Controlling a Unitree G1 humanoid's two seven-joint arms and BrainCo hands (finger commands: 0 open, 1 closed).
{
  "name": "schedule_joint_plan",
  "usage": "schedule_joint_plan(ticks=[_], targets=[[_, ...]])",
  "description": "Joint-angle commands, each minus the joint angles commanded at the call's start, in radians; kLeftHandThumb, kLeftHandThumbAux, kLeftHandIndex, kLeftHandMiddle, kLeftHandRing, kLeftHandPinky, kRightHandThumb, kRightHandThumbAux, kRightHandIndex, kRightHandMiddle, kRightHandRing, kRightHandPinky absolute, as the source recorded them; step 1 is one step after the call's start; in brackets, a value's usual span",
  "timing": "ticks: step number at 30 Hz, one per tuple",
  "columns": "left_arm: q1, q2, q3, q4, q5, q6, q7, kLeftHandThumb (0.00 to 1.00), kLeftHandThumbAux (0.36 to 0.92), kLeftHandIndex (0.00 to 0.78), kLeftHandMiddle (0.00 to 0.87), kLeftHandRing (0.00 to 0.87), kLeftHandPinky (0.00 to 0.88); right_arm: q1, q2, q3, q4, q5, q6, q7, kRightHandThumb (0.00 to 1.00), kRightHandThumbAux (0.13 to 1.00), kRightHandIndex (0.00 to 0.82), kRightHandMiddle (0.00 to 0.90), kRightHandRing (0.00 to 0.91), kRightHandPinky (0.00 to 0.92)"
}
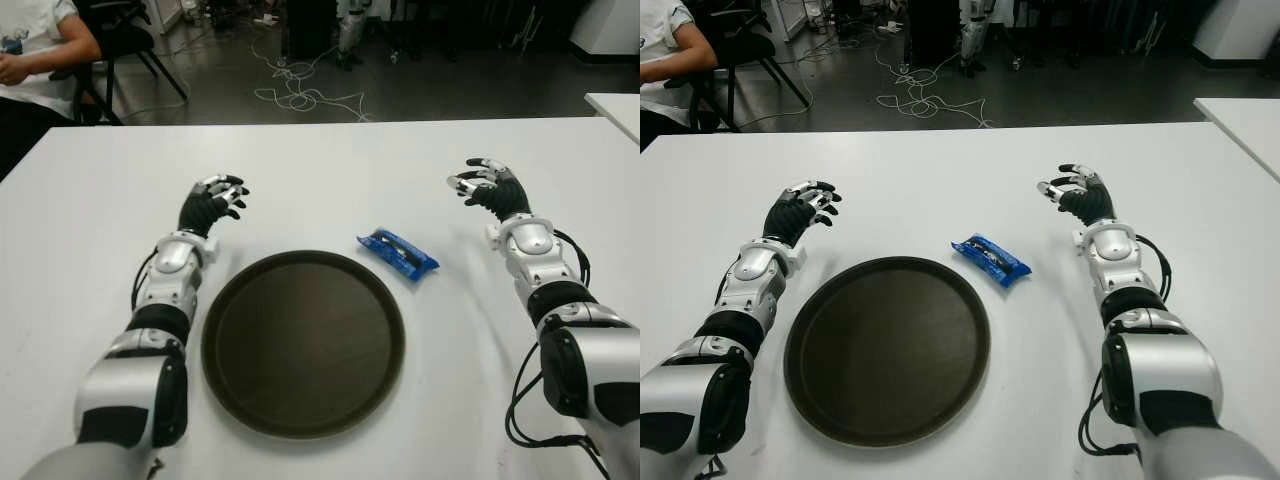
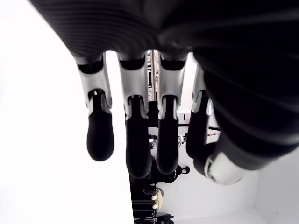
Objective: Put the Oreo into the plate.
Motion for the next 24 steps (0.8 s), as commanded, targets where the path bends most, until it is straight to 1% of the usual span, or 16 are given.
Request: schedule_joint_plan(ticks=[7,13,17,24], targets=[[0.000,0.001,0.000,0.000,0.000,0.003,-0.003,0.834,0.672,0.419,0.465,0.501,0.551,-0.001,0.000,0.002,0.000,-0.002,0.005,-0.002,0.265,0.716,0.256,0.355,0.433,0.469],[0.000,0.002,0.000,0.003,-0.002,-0.001,-0.011,0.834,0.671,0.419,0.468,0.523,0.578,-0.001,-0.002,0.002,0.000,-0.001,0.006,0.003,0.260,0.719,0.242,0.349,0.431,0.476],[0.004,0.001,-0.002,-0.006,0.000,-0.006,-0.013,0.834,0.672,0.419,0.468,0.520,0.569,0.000,-0.002,0.002,0.000,-0.001,0.004,0.003,0.266,0.723,0.236,0.344,0.423,0.468],[0.002,0.003,-0.008,-0.003,0.008,-0.005,-0.003,0.834,0.672,0.419,0.467,0.519,0.573,0.001,-0.001,0.003,-0.001,-0.004,-0.005,-0.005,0.282,0.715,0.251,0.354,0.435,0.483]])
